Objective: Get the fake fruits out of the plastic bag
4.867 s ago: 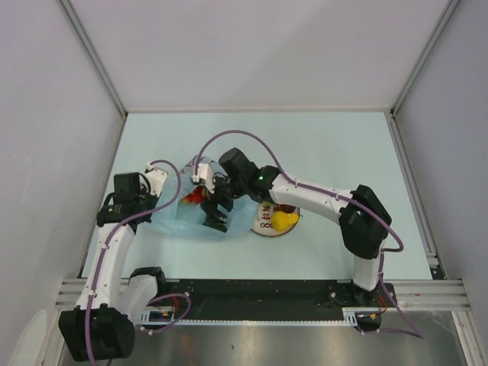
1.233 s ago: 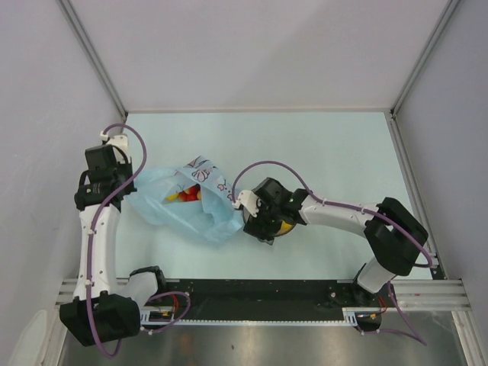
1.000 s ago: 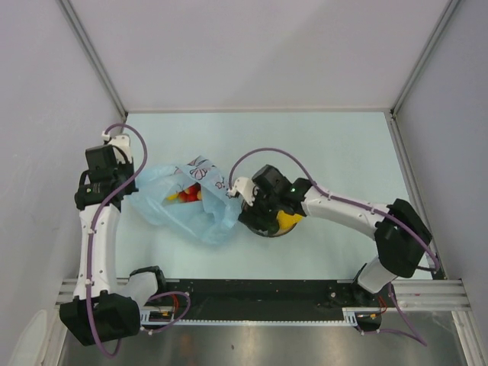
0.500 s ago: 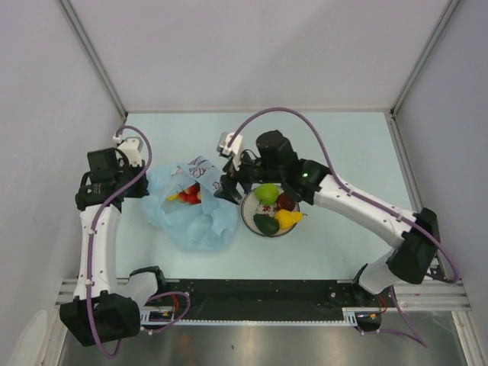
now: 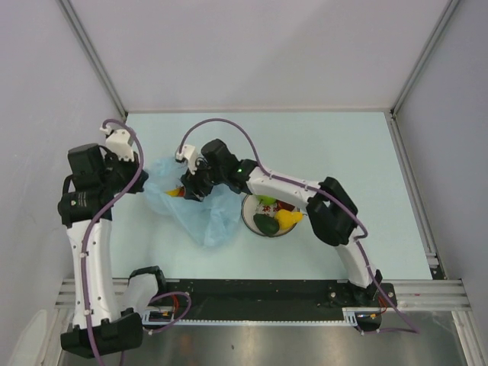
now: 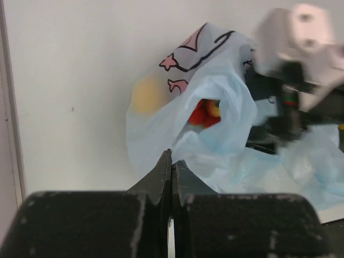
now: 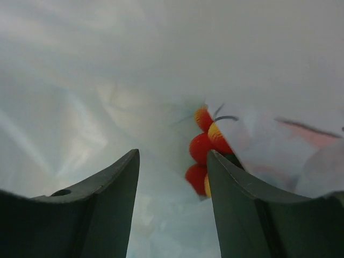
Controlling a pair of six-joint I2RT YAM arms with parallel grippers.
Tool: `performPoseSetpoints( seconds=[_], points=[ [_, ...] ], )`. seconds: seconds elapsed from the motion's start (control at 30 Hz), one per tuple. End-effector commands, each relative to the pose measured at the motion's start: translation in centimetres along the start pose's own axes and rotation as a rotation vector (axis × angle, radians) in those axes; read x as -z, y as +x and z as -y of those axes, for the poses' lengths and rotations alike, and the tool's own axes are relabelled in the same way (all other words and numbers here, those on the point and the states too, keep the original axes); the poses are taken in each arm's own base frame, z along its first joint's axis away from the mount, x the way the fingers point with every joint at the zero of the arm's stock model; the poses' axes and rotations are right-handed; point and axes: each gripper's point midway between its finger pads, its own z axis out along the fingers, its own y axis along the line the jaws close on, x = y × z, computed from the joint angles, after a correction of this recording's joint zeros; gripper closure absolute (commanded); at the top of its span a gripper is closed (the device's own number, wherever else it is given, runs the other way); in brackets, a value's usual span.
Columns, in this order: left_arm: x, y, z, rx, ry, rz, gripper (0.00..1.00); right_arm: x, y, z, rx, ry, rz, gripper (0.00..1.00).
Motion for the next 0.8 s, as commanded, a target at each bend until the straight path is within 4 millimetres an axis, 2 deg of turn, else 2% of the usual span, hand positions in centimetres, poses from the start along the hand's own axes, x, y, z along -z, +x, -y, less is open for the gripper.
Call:
performPoseSetpoints(
  seconds=[0.0,0.03,0.1,0.13,0.17,0.2,0.23,0.27,0.37,0.4,0.63,0.67,0.77],
  points=[
    [2.2,0.4,2.8,-0.016,0.116,0.007,1.0,-2.1,-3.6,2.9,-0.019,0.12,0.117,0.43],
    [2.0,1.3,3.2,0.004,0.136,-0.014,1.0,-2.6,-4.0,3.0,-0.017,0.124,0.132,0.43],
    [2.0,2.5,4.2,0.065,0.182,-0.035,1.0,-4.0,-2.9,3.5,-0.03,0.133,0.121,0.42],
    [2.1,3.1,4.7,0.076,0.194,-0.022,1.0,-4.4,-3.0,3.8,-0.033,0.145,0.131,0.4],
    [2.4,2.9,4.3,0.084,0.156,-0.004,1.0,-4.7,-3.6,3.7,-0.031,0.149,0.146,0.37],
    [2.5,3.1,4.0,0.085,0.134,-0.001,1.0,-5.2,-3.4,3.7,-0.029,0.155,0.147,0.27],
    [2.9,2.8,3.8,0.076,0.115,0.011,1.0,-5.9,-2.8,4.0,-0.026,0.173,0.146,0.22],
    [3.0,3.1,3.6,0.08,0.098,-0.005,1.0,-6.5,-2.6,3.4,-0.008,0.167,0.142,0.18],
    [3.9,3.1,2.7,0.026,0.043,-0.01,1.0,-7.8,-2.9,3.4,0.017,0.195,0.173,0.03],
    [4.2,3.1,2.7,0.005,0.036,-0.006,0.99,-8.0,-3.1,3.2,0.016,0.2,0.183,0.0],
    [5.9,3.1,1.8,-0.062,-0.04,0.009,1.0,-9.5,-2.6,5.8,0.014,0.311,0.216,0.0],
    [5.9,3.3,1.5,-0.064,-0.057,0.001,1.0,-10.3,-1.3,6.2,0.009,0.306,0.195,0.0],
    [6.1,3.3,1.4,-0.073,-0.061,-0.003,1.0,-11.4,-1.0,6.3,0.013,0.277,0.199,0.0]
  ],
)
